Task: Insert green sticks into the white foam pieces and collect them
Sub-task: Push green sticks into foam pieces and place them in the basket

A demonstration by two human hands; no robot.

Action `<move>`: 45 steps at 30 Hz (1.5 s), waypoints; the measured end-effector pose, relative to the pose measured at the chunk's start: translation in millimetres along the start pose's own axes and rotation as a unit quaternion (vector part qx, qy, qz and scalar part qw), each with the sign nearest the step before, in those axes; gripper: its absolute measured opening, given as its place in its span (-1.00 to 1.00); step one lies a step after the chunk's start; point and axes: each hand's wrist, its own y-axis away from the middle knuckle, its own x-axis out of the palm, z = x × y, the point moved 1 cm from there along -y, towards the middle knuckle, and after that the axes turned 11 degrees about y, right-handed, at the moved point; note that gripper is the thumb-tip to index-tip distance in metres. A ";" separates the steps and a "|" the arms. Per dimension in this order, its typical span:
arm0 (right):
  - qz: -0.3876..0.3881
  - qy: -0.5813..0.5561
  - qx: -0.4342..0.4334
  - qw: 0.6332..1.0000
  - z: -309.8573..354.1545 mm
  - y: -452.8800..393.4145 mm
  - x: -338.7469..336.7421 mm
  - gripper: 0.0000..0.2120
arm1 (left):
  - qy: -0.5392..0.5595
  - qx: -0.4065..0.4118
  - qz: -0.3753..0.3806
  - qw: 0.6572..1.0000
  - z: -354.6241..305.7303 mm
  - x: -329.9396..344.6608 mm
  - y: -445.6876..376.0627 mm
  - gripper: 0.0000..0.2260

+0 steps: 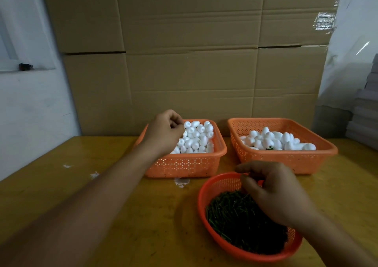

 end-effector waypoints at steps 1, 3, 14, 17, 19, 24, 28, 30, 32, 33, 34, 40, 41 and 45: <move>-0.002 0.002 -0.007 1.000 1.9 1.0 0.9 -0.78 | -0.021 -0.012 0.015 1.000 3.2 -0.2 -10.9 -0.83; -0.004 0.008 -0.019 1.000 4.8 2.8 1.2 -0.78 | -0.058 -0.044 0.061 0.995 10.1 2.8 -29.2 -0.82; -0.009 0.031 -0.017 0.999 9.3 6.2 -3.3 -0.78 | -0.248 -0.118 0.305 0.912 21.1 42.8 -55.5 -0.76; -0.008 0.039 -0.023 0.999 11.0 6.0 -4.2 -0.78 | -0.328 -0.093 0.322 0.883 19.3 51.9 -55.0 -0.72; -0.008 0.043 -0.027 0.999 11.3 6.4 -4.2 -0.78 | -0.356 -0.083 0.323 0.873 18.8 57.5 -55.3 -0.72; -0.003 0.046 -0.028 0.999 11.9 6.4 -5.2 -0.78 | -0.325 -0.109 0.348 0.873 17.3 63.6 -59.6 -0.77; 0.005 0.047 -0.031 0.998 12.0 6.5 -6.4 -0.78 | -0.309 -0.132 0.377 0.863 18.1 62.3 -61.8 -0.77; 0.005 0.048 -0.032 0.998 11.8 6.6 -6.8 -0.78 | -0.304 -0.140 0.383 0.861 19.2 62.0 -62.2 -0.78; 0.004 0.048 -0.032 0.998 11.9 6.7 -7.0 -0.78 | -0.279 -0.160 0.393 0.862 21.9 61.9 -63.5 -0.74; 0.005 0.048 -0.033 0.998 11.9 6.7 -6.9 -0.78 | -0.264 -0.171 0.395 0.863 22.8 62.3 -64.0 -0.75; 0.005 0.049 -0.033 0.998 11.9 6.8 -7.0 -0.79 | -0.248 -0.181 0.395 0.866 23.0 62.7 -63.8 -0.78; 0.004 0.057 -0.035 0.998 11.5 6.2 -8.8 -0.78 | -0.222 -0.204 0.384 0.873 22.2 65.1 -62.8 -0.75; 0.003 0.058 -0.035 0.998 11.3 6.1 -8.8 -0.78 | -0.228 -0.201 0.382 0.873 22.0 65.0 -62.7 -0.71; 0.006 0.065 -0.040 0.997 11.7 5.9 -8.5 -0.78 | -0.261 -0.167 0.347 0.885 22.2 64.6 -60.2 -0.76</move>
